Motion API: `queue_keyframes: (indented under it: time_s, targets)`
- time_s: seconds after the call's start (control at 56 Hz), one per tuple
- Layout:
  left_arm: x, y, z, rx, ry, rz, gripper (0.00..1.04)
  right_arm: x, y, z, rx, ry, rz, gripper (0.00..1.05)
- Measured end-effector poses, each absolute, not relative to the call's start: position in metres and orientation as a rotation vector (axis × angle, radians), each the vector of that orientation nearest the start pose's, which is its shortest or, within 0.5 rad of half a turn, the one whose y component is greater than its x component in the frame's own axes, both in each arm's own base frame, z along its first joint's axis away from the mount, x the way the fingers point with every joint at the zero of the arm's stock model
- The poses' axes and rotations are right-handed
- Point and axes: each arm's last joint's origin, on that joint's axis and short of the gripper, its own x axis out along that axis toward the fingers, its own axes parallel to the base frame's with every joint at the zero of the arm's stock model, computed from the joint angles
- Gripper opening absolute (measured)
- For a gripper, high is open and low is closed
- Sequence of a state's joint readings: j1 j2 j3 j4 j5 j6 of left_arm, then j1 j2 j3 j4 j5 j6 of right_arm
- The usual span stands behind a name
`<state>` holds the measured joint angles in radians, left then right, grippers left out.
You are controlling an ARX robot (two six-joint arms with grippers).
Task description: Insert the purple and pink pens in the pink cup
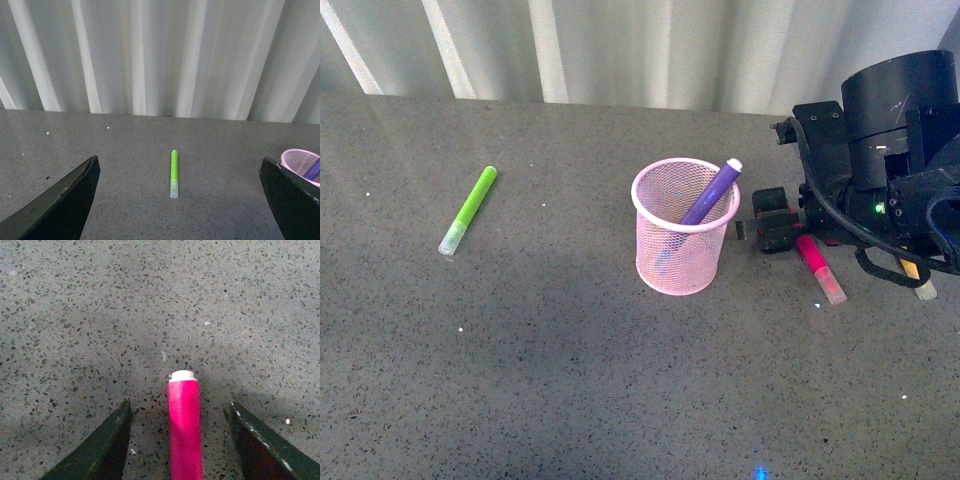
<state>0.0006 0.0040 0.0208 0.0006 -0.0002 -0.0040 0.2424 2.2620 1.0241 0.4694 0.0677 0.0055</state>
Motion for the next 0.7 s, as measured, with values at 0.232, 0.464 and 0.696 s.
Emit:
queue_keyframes:
  time_s: [0.232,0.464,0.696]
  targets:
    - [0.097,0.000,0.170,-0.004,-0.017,0.001,0.98,0.384,0.086,0.027,-0.076,0.754,0.155,0.20]
    - [0.097,0.000,0.170,-0.004,-0.017,0.001,0.98,0.384,0.079,0.026,-0.051,0.749,0.140,0.11]
    - [0.097,0.000,0.170,-0.004,-0.017,0.001,0.98,0.382,0.070,0.034,-0.020,0.702,0.119,0.11]
